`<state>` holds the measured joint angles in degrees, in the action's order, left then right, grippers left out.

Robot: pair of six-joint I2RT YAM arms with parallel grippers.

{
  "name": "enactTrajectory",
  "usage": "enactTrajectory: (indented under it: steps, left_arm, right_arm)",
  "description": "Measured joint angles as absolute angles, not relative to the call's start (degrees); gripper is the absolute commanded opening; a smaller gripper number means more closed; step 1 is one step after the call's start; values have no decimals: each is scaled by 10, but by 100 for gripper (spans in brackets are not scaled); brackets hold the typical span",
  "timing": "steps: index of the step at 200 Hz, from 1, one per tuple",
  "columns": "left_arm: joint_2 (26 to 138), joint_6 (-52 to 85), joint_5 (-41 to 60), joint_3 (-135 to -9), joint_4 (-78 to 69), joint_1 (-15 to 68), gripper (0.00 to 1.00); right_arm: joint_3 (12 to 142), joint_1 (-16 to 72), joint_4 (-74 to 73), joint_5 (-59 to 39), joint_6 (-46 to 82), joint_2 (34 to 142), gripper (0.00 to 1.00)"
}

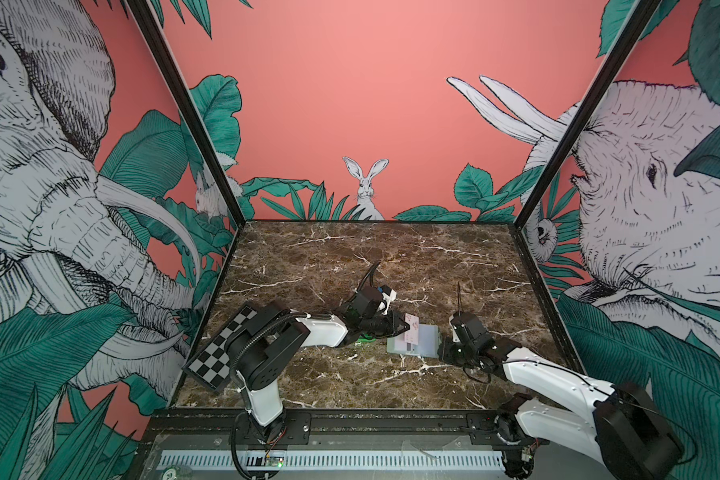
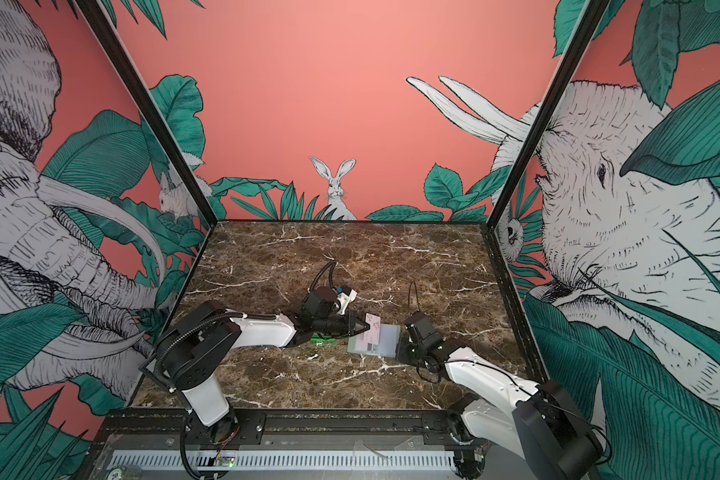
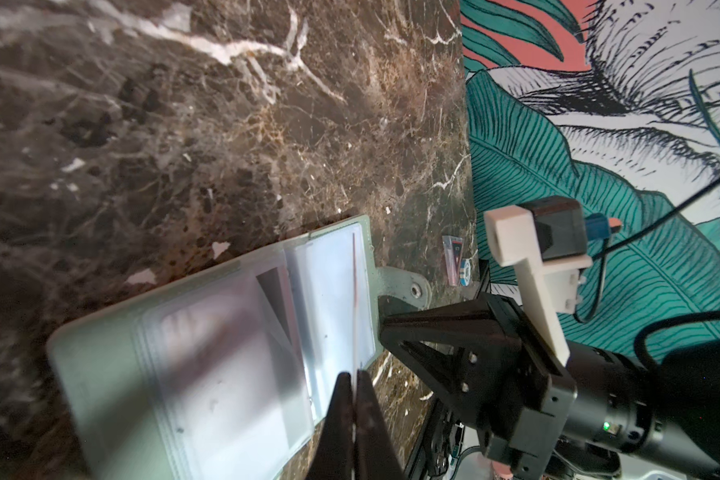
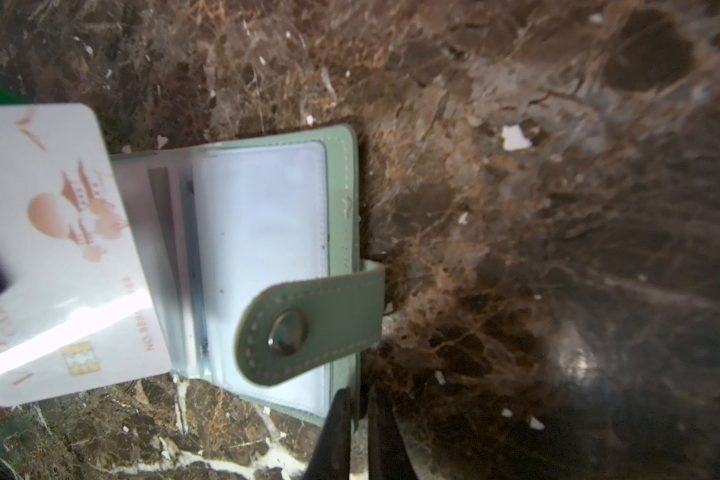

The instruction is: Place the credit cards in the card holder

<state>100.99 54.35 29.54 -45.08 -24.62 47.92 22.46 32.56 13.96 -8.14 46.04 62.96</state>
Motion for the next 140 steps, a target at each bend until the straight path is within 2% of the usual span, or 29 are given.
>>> enactTrajectory:
  steps: [140]
  left_arm:
    - [1042,564,307,-458,-243,479,2]
  right_arm:
    - [225,326,139,-79,458,630,8]
